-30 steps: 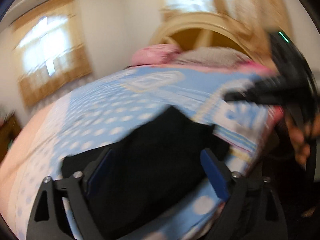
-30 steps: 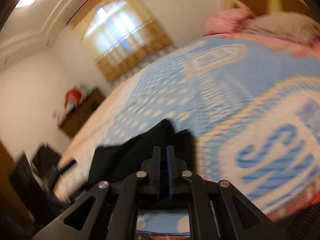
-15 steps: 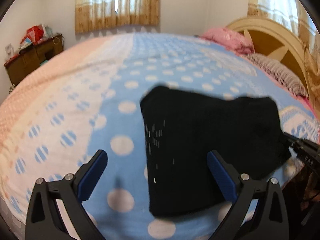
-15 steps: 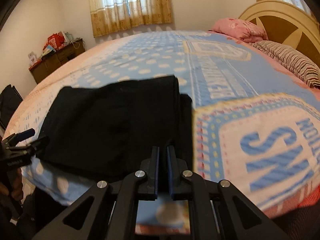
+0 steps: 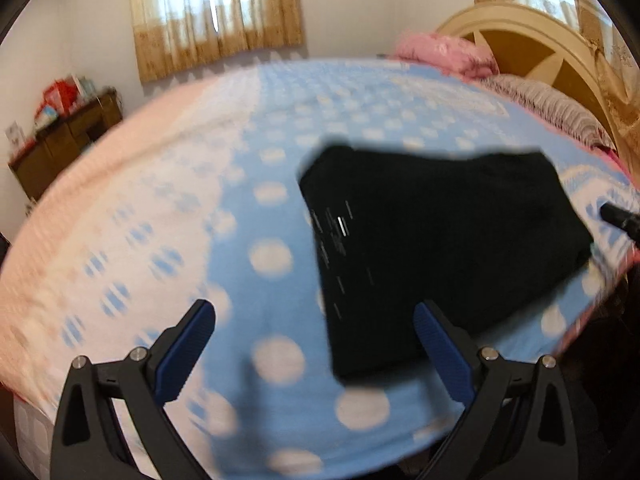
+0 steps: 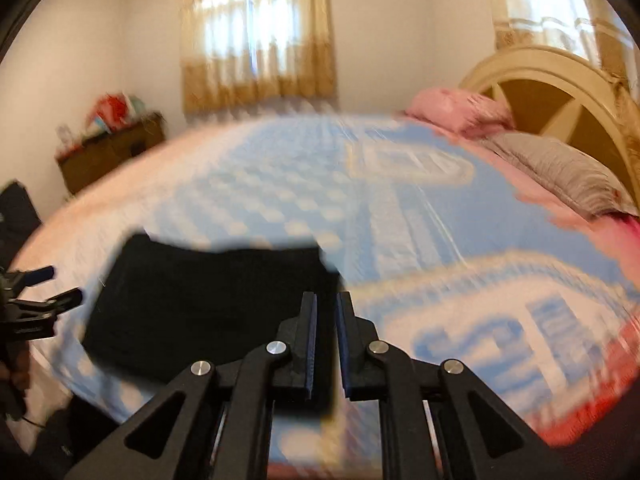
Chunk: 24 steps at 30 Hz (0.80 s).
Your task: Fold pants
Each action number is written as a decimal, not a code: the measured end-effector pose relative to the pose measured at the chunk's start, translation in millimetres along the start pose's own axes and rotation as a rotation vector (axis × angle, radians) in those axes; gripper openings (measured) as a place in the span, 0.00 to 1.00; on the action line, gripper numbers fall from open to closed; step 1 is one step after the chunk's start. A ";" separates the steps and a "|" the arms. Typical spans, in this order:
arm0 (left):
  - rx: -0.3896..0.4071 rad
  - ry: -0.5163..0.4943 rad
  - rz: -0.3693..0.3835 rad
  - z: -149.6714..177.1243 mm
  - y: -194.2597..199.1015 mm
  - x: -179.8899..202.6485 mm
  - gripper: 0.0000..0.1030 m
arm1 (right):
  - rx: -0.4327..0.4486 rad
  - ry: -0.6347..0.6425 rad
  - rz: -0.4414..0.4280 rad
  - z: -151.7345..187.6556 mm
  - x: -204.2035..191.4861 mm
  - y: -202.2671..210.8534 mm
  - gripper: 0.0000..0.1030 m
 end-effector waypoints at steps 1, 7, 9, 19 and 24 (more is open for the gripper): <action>0.023 0.008 -0.007 -9.5 0.6 -2.6 0.99 | -0.017 0.010 -0.042 -2.5 -10.2 -14.4 0.10; 0.060 0.069 -0.029 -66.1 -32.4 4.2 1.00 | -0.133 0.037 -0.052 12.6 -35.2 -87.0 0.11; 0.025 0.069 -0.041 -69.8 -53.5 15.6 1.00 | -0.142 0.025 -0.053 21.8 -35.3 -95.3 0.11; -0.119 0.101 -0.051 -48.4 -87.4 21.5 1.00 | -0.043 -0.108 -0.090 2.8 -16.1 -57.3 0.54; -0.137 0.093 -0.051 -49.6 -83.7 21.3 1.00 | -0.018 -0.218 -0.071 9.9 12.9 -33.4 0.62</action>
Point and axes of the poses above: each gripper's, at about its wrist camera, not at the fingertips, and y roughly against the way its jaws point, x to its right, z to its underside, the point moved 7 cm from there along -y, roughly the way its jaws point, and after that the axes turned 3 degrees about x, right-handed, at the moved point
